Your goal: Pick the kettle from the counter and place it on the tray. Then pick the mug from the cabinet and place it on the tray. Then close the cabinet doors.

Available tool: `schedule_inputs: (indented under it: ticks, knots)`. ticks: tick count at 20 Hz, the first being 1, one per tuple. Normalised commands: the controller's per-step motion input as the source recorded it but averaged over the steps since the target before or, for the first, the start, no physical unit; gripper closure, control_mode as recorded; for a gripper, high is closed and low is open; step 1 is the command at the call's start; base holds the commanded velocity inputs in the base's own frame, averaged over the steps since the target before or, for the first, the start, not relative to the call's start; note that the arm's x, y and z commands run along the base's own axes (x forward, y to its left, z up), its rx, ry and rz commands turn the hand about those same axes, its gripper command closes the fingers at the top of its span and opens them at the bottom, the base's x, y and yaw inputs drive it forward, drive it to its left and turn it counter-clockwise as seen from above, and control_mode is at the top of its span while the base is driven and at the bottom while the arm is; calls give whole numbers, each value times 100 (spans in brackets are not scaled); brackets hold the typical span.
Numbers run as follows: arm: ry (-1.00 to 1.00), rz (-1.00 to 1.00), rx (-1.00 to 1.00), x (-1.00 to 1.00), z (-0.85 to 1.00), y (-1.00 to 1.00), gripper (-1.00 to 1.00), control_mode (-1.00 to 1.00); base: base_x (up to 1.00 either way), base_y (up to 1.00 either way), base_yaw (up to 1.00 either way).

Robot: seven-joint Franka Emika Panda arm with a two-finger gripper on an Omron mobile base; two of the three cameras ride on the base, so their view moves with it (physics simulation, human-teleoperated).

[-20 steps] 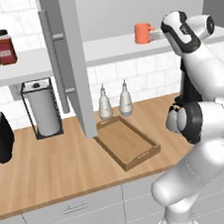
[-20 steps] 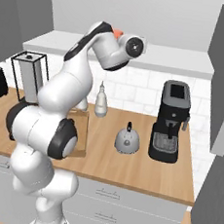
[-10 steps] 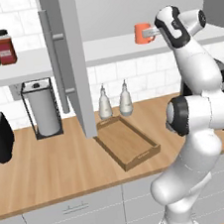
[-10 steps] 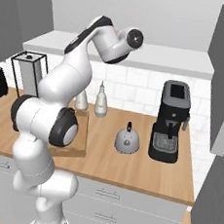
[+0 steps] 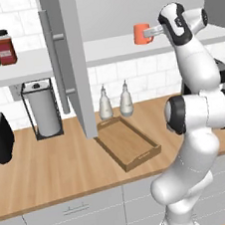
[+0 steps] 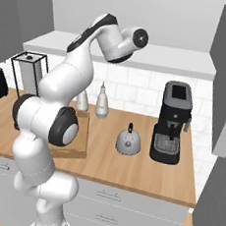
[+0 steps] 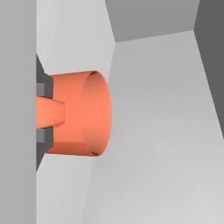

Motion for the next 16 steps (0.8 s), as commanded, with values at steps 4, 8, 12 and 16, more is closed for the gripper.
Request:
schedule_inputs:
  ticks: [4, 8, 12, 16]
  knots:
    - [2, 2, 0, 0, -3, 0, 100, -100, 0, 0, 0]
    - [0, 0, 0, 0, 0, 0, 100, -100, 0, 0, 0]
    - [0, 0, 0, -14, -2, 0, 100, -100, 0, 0, 0]
    - [-2, 0, 0, -52, -8, 0, 100, -100, 0, 0, 0]
